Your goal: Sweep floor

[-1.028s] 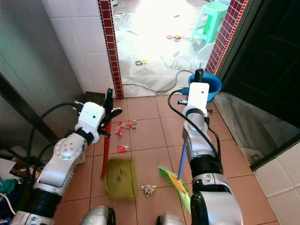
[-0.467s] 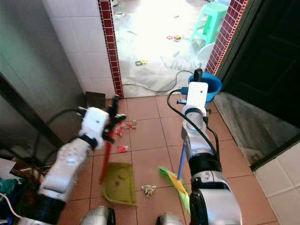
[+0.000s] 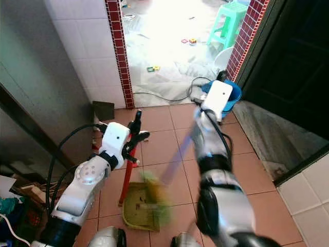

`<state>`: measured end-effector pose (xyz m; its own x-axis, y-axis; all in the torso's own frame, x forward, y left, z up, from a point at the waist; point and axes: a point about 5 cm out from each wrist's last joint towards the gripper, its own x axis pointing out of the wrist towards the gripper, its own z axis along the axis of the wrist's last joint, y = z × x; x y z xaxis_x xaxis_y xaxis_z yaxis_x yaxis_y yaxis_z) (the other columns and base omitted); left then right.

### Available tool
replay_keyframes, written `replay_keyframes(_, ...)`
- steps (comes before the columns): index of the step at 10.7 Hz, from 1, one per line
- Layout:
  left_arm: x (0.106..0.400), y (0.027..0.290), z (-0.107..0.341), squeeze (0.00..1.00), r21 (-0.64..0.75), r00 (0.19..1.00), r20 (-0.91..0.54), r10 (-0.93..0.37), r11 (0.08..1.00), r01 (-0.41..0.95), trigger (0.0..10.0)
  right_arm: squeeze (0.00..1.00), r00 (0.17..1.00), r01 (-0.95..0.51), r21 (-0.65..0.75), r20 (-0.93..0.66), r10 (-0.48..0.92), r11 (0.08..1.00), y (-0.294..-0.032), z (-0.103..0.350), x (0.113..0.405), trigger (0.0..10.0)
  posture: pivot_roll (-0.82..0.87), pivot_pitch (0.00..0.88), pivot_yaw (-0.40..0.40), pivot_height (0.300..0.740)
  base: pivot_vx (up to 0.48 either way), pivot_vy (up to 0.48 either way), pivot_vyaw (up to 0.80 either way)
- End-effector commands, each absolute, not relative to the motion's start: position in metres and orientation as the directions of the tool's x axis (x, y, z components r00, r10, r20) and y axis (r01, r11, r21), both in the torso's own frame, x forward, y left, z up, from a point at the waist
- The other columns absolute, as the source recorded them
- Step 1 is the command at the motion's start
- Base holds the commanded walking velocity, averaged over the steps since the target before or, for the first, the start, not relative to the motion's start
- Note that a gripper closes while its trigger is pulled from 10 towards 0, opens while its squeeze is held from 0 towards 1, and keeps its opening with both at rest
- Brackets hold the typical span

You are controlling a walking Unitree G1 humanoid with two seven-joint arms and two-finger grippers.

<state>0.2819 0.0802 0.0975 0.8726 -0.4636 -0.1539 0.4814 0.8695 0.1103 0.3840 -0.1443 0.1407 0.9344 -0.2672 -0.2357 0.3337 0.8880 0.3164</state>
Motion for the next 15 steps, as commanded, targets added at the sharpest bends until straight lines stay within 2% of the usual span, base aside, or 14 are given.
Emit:
replay_keyframes(1,0.284,0.079,0.092,0.00,0.071,0.875,-0.186,-0.447,0.882,0.466,10.0,0.00,0.935,0.336,0.445,-0.265,-0.237,0.830,-0.137,0.152,0.390,10.0,0.02,0.031,-0.001,0.740,0.000,0.000,0.00)
replay_keyframes(2,0.290,0.083,0.092,0.00,0.054,0.899,-0.181,-0.399,0.909,0.414,10.0,0.00,0.939,0.329,0.514,-0.265,-0.218,0.792,-0.135,0.163,0.396,10.0,0.02,0.028,-0.004,0.740,0.000,0.000,0.00)
replay_keyframes(4,0.299,0.093,0.092,0.00,-0.021,0.938,-0.165,-0.305,0.952,0.306,10.0,0.00,0.963,0.261,0.511,-0.192,-0.187,0.819,-0.133,0.184,0.403,10.0,0.01,0.022,-0.007,0.740,0.000,0.000,0.00)
replay_keyframes(5,0.303,0.098,0.094,0.00,-0.066,0.955,-0.144,-0.260,0.965,0.253,10.0,0.00,0.976,0.212,0.465,-0.139,-0.166,0.859,-0.133,0.192,0.405,10.0,0.01,0.017,-0.011,0.740,0.000,0.000,0.00)
replay_keyframes(7,0.310,0.111,0.096,0.00,-0.171,0.977,-0.104,-0.187,0.971,0.168,10.0,0.00,0.997,0.077,0.286,0.009,-0.082,0.955,-0.135,0.203,0.404,10.0,0.02,0.012,-0.019,0.740,0.000,0.000,0.00)
replay_keyframes(8,0.311,0.113,0.097,0.00,-0.152,0.980,-0.090,-0.180,0.975,0.165,10.0,0.00,0.997,0.032,0.230,0.057,-0.046,0.973,-0.138,0.205,0.402,10.0,0.01,0.009,-0.023,0.740,0.000,0.000,0.00)
replay_keyframes(9,0.312,0.115,0.099,0.00,-0.111,0.978,-0.063,-0.200,0.975,0.192,10.0,0.00,0.990,0.003,0.097,0.143,-0.017,0.995,-0.150,0.205,0.395,10.0,0.01,0.004,-0.025,0.740,0.000,0.000,0.00)
replay_keyframes(10,0.311,0.115,0.101,0.00,-0.067,0.973,-0.037,-0.229,0.972,0.226,10.0,0.00,0.990,0.005,0.030,0.140,-0.009,1.000,-0.167,0.189,0.387,10.0,0.01,0.000,-0.021,0.740,0.000,0.000,0.00)
replay_keyframes(13,0.310,0.126,0.104,0.00,-0.078,0.976,-0.018,-0.215,0.974,0.213,10.0,0.00,0.988,0.081,-0.010,0.131,-0.079,0.997,-0.198,0.174,0.374,10.0,-0.01,0.000,0.000,0.740,0.000,0.000,0.00)
replay_keyframes(15,0.309,0.129,0.109,0.00,-0.062,0.970,0.004,-0.243,0.968,0.243,10.0,0.00,0.985,0.115,-0.036,0.135,-0.109,0.993,-0.198,0.167,0.370,10.0,0.00,0.005,0.005,0.740,0.000,0.000,0.00)
